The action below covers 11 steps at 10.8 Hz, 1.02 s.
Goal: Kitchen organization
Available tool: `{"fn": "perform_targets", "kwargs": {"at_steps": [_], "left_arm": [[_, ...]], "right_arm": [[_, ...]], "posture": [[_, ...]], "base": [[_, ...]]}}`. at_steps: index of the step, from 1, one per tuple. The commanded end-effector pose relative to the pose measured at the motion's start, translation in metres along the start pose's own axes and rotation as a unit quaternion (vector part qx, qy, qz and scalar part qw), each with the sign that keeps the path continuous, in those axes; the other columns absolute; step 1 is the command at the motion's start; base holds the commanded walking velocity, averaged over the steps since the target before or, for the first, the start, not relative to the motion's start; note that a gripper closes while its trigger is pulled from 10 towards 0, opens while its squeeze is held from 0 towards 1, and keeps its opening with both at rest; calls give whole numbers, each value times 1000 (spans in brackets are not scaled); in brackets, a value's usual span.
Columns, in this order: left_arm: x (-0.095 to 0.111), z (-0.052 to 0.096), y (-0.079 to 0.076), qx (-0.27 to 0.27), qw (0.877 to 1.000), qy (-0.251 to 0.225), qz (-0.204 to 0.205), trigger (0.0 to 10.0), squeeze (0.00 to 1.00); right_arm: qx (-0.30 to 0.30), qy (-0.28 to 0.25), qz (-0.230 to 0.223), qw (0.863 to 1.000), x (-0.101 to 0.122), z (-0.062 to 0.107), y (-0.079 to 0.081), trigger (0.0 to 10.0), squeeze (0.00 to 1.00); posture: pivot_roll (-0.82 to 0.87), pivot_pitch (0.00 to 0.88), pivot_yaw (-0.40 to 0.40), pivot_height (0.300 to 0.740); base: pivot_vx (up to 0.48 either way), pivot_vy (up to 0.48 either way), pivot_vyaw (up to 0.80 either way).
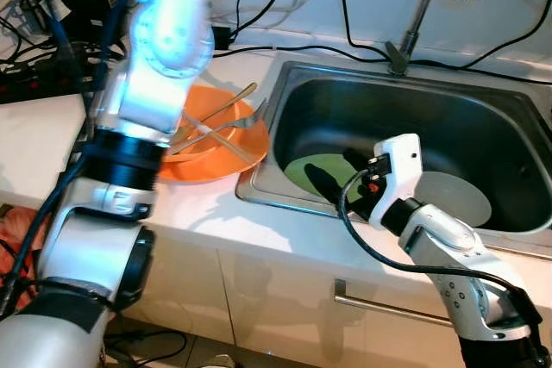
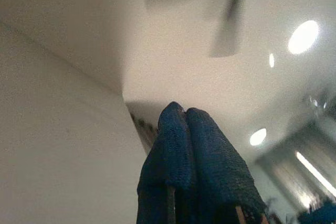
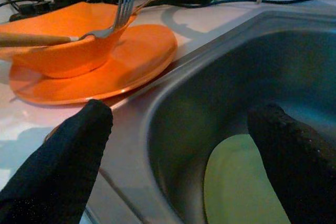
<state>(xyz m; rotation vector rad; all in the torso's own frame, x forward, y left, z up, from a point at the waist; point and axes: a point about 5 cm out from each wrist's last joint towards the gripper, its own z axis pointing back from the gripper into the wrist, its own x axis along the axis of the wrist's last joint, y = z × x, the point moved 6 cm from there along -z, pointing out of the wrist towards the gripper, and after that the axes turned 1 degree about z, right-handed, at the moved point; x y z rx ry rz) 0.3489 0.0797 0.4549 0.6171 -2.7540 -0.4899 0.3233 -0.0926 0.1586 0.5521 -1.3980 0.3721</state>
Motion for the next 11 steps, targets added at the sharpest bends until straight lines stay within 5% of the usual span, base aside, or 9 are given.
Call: {"fn": "perform_targets", "kwargs": {"at_steps": [1, 4, 5, 6, 11], "left_arm": [[10, -8, 2, 15, 1000, -20, 2, 0, 0], [-9, -4, -5, 3, 999, 21, 24, 0, 0], [-23, 4, -7, -7, 997, 56, 52, 10000, 1000], [-24, 18, -14, -41, 990, 66, 122, 10000, 1000], [-13, 87, 3, -64, 979, 112, 156, 10000, 1000]], "right_arm": [[-3, -5, 4, 1000, 3, -3, -2, 10000, 0], [-6, -10, 4, 1000, 4, -4, -2, 10000, 0], [-6, -10, 3, 1000, 3, -4, -1, 10000, 0], [-5, -10, 2, 1000, 1, -4, 0, 10000, 0], [0, -2, -4, 1000, -5, -6, 0, 10000, 0]], "posture": [[67, 0, 9, 740], [69, 0, 16, 740], [74, 0, 16, 740], [81, 0, 17, 740], [148, 0, -10, 740]], "base": [[0, 0, 0], [0, 0, 0], [0, 0, 0], [0, 0, 0], [0, 0, 0]]}}
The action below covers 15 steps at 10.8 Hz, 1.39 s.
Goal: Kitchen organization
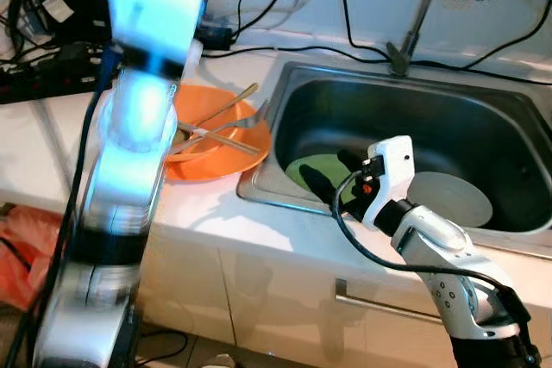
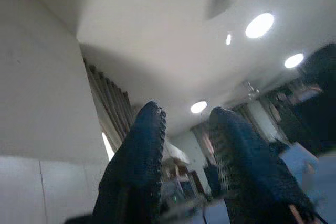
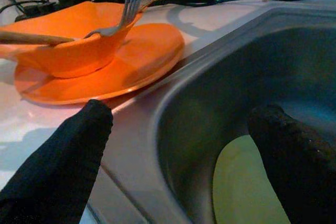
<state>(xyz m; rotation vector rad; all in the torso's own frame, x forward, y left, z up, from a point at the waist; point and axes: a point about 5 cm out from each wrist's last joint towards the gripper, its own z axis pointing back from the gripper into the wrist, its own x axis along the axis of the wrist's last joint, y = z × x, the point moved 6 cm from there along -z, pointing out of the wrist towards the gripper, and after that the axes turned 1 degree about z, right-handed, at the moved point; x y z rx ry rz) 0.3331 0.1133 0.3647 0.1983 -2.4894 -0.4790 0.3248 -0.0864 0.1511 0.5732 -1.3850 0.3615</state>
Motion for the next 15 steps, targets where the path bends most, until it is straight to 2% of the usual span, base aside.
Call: {"fn": "perform_targets", "kwargs": {"at_steps": [1, 3, 4, 6, 8, 10, 11, 12, 13, 15], "left_arm": [[2, 8, -4, -12, 1000, 14, 15, 10000, 1000], [-18, 50, -29, -60, 994, 83, 44, 10000, 1000], [-25, 62, -32, -65, 991, 108, 50, 10000, 1000], [-31, 76, -35, -82, 986, 139, 53, 10000, 1000], [-35, 91, -44, -128, 978, 152, 55, 10000, 1000], [-45, 112, -53, -164, 966, 187, 65, 10000, 1000], [-50, 116, -57, -174, 963, 195, 71, 10000, 1000], [-46, 116, -62, -192, 963, 181, 61, 10000, 1000], [-46, 120, -70, -225, 956, 179, 50, 10000, 1000], [-52, 116, -69, -212, 957, 188, 55, 10000, 1000]], "right_arm": [[-2, -3, 8, 1000, 2, -2, -3, 10000, 0], [4, 0, 7, 1000, 1, -4, -1, 10000, 0], [4, 1, 7, 1000, 0, -4, -1, 10000, 0], [2, 3, 5, 1000, -2, -3, -3, 10000, 0], [-11, 2, 5, 1000, -2, -3, -8, 10000, 0], [-28, 3, 7, 1000, -2, -4, -14, 10000, 0], [-32, 2, 7, 999, -2, -4, -15, 10000, 0], [-33, 1, 6, 999, -2, -5, -15, 10000, 0], [-34, 4, 6, 999, -5, -5, -15, 10000, 0], [-44, 13, 7, 999, -8, -4, -17, 10000, 0]], "posture": [[150, 0, -11, 740], [172, 0, -18, 740], [175, 0, -17, 740], [179, 7, -20, 740], [190, 13, -25, 740], [191, 14, -25, 740], [191, 14, -25, 740], [191, 11, -22, 740], [192, 12, -17, 740], [185, 13, -9, 740]], "base": [[0, 0, 0], [0, 0, 0], [0, 0, 0], [0, 0, 0], [0, 0, 0], [0, 0, 0], [0, 0, 0], [0, 0, 0], [0, 0, 0], [0, 0, 0]]}}
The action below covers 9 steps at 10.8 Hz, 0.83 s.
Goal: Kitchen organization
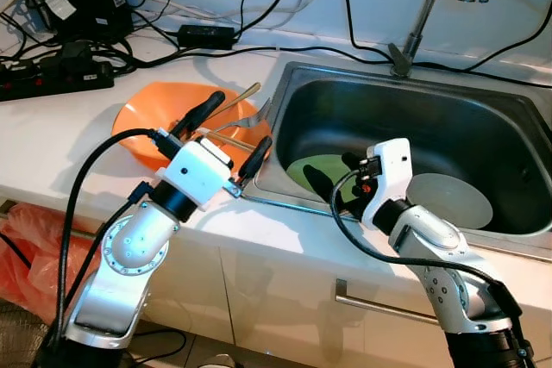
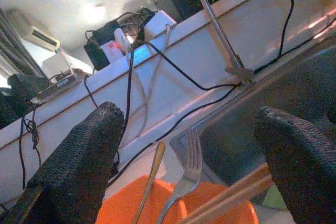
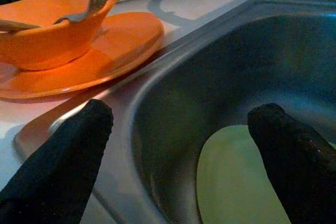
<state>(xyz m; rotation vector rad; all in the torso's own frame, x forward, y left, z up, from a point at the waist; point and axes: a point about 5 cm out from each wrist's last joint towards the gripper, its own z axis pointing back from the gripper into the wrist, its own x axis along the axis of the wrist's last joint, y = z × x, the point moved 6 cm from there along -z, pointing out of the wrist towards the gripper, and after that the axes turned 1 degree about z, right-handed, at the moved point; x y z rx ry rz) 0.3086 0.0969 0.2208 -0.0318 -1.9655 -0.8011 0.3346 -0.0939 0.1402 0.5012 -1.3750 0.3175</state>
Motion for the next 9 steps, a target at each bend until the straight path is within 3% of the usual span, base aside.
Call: {"fn": "perform_targets", "kwargs": {"at_steps": [1, 2, 3, 4, 6, 9], "left_arm": [[4, -4, -3, -3, 1000, -4, -3, 10000, 1000], [3, -4, -7, -8, 1000, -2, -3, 10000, 1000], [2, -4, -11, -13, 1000, 1, -4, 10000, 298], [0, -4, -13, -16, 1000, 3, -12, 10000, 0], [-1, -3, -22, -56, 996, -2, -65, 10000, 0], [-22, 0, -25, -78, 992, 34, -90, 10000, 0]], "right_arm": [[-23, 4, 2, 1000, -1, 2, -10, 10000, 0], [-30, 5, 3, 1000, -1, 3, -12, 10000, 0], [-36, 7, 3, 999, -2, 4, -15, 10000, 0], [-38, 8, 2, 999, -3, 4, -16, 10000, 0], [-42, 9, 3, 999, -3, 3, -17, 10000, 0], [-46, 9, 2, 999, -3, 4, -17, 10000, 0]], "posture": [[176, 16, -5, 740], [174, 17, -5, 740], [172, 18, -6, 740], [171, 19, -6, 740], [172, 21, -2, 740], [165, 17, 4, 740]], "base": [[0, 0, 0], [0, 0, 0], [0, 0, 0], [0, 0, 0], [0, 0, 0], [0, 0, 0]]}}
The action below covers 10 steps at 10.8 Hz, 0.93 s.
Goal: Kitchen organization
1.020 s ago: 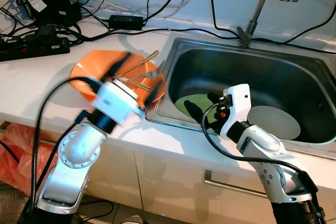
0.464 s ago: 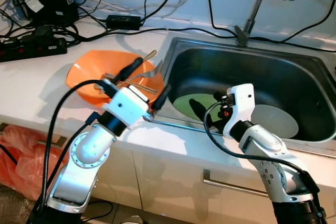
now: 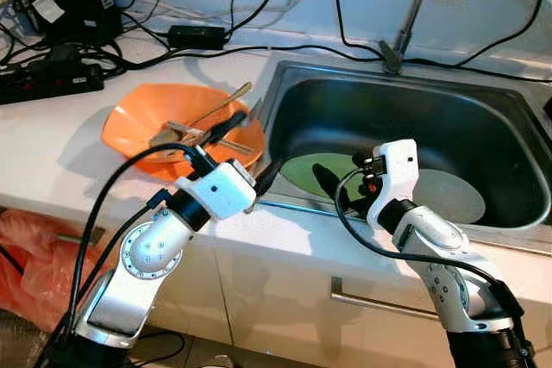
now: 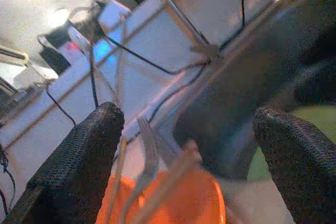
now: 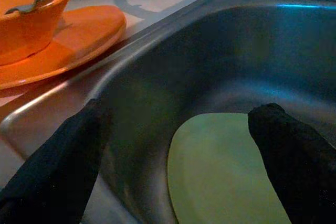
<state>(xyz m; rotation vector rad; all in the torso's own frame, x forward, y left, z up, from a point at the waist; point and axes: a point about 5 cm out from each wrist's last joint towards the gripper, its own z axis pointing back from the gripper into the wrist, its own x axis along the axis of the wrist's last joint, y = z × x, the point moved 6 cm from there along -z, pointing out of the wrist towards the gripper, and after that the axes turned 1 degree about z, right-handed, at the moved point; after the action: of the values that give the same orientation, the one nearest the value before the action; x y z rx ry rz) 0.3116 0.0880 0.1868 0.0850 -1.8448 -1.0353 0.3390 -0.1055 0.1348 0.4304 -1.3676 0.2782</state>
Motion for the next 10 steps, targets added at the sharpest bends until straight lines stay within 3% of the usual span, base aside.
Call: {"fn": "perform_targets", "kwargs": {"at_steps": [1, 2, 3, 4, 5, 10], "left_arm": [[-3, -1, 0, -7, 1000, 6, -12, 10000, 0], [-10, -1, 0, -6, 1000, 17, -17, 10000, 0], [-17, 0, 5, 4, 999, 29, -21, 5255, 0], [-18, 0, 9, 11, 999, 30, -24, 3255, 0], [-19, -1, 12, 15, 999, 30, -27, 0, 0], [-21, -2, 15, 19, 999, 26, -32, 0, 0]], "right_arm": [[-10, 1, -2, 1000, 0, 2, -5, 10000, 0], [-10, 2, -1, 1000, 0, 2, -5, 10000, 0], [-10, 0, 0, 1000, 1, 2, -6, 10000, 0], [-10, 0, 0, 1000, 2, 2, -7, 10000, 0], [-10, -1, 0, 1000, 2, 1, -6, 10000, 0], [-12, -1, -1, 1000, 1, 2, -7, 10000, 0]], "posture": [[163, 16, 3, 740], [163, 15, 0, 740], [164, 15, 0, 740], [165, 14, -1, 740], [167, 11, 0, 740], [162, 11, 4, 740]], "base": [[0, 0, 0], [0, 0, 0], [0, 0, 0], [0, 0, 0], [0, 0, 0], [0, 0, 0]]}}
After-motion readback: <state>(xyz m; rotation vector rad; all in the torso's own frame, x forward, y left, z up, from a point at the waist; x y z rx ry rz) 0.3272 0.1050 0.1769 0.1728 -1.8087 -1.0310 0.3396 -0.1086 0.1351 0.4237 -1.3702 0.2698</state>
